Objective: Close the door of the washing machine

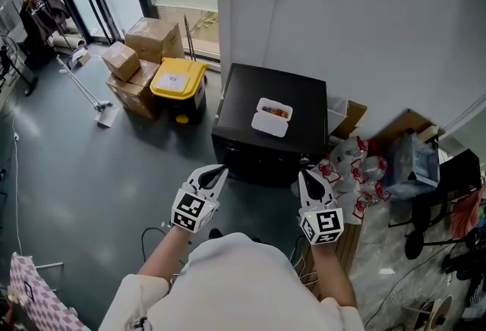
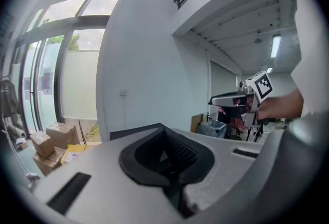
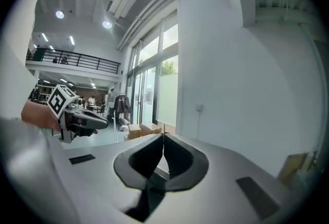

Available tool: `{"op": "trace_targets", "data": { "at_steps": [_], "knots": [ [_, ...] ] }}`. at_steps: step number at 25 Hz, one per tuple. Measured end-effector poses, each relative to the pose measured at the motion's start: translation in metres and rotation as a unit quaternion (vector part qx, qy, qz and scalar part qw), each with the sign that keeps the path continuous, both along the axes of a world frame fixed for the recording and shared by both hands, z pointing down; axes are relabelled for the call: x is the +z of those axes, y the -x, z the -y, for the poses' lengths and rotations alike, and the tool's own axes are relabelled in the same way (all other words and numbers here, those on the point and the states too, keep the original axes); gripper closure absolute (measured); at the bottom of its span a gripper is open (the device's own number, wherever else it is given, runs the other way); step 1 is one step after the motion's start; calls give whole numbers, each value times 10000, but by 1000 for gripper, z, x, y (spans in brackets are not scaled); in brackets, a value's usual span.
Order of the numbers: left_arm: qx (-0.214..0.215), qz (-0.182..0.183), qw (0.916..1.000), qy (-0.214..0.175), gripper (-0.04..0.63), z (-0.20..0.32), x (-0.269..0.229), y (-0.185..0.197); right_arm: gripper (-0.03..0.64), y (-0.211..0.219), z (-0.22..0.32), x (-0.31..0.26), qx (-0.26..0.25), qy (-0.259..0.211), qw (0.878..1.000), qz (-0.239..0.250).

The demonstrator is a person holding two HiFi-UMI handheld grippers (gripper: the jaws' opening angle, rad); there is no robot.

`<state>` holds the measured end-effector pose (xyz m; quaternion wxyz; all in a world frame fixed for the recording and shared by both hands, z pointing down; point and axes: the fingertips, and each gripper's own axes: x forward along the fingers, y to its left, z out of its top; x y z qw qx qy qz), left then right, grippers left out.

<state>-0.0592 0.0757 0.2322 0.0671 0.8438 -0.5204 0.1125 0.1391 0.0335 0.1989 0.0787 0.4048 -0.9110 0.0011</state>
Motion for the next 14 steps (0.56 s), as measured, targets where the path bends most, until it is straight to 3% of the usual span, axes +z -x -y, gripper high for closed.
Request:
{"op": "trace_targets", "data": {
  "at_steps": [5, 14],
  "knots": [
    [-73, -165, 9998, -24, 586, -3, -5, 0, 586, -4, -2, -2, -6, -9, 10000, 56],
    [-59, -141, 9999, -15, 586, -9, -2, -4, 586, -5, -8, 1, -138, 21, 9999, 25]
  ]
}}
